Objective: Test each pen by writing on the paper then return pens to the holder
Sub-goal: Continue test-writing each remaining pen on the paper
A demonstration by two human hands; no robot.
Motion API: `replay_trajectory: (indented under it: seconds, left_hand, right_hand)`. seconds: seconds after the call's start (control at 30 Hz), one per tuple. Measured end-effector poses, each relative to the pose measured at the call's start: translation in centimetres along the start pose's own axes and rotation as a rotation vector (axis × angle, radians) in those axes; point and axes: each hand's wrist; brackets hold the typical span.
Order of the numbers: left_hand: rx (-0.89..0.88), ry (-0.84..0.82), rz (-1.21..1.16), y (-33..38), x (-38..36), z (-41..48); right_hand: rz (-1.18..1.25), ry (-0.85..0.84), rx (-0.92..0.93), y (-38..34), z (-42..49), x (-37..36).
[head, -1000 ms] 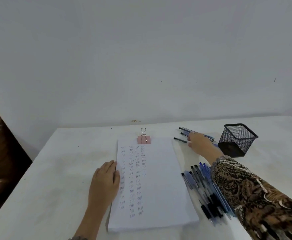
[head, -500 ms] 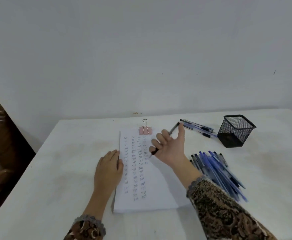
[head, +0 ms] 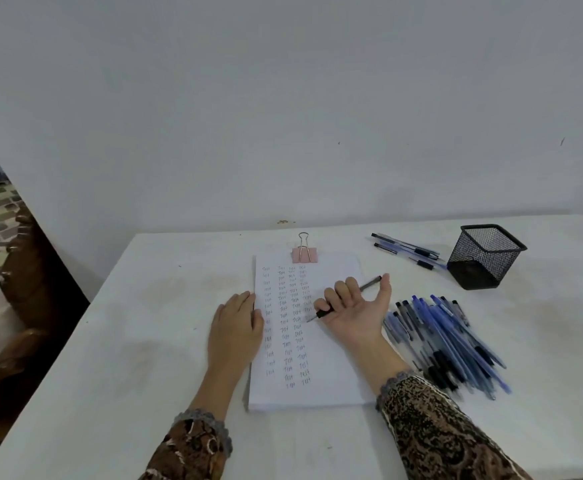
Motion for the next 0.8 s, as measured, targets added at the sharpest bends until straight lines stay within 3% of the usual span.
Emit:
replay_trajectory:
  seconds: [0.33, 0.8]
  left_hand:
    - [-0.009, 0.015, 0.000, 0.1, 0.1, -0.1]
    - [-0.012, 0.016, 0.012, 0.0, -0.1, -0.1]
  right_hand:
    - [-0.493, 0.051, 0.220, 0.1, 1.2, 0.1]
    - [-1.011, -0.123, 0.361, 0.4, 1.0, 0.8]
Point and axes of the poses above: each hand's wrist, its own z-axis towards the middle knuckle, its own x-axis out of the back of the hand, y = z × x, and after that the axes turned 4 degrees about y, right-handed
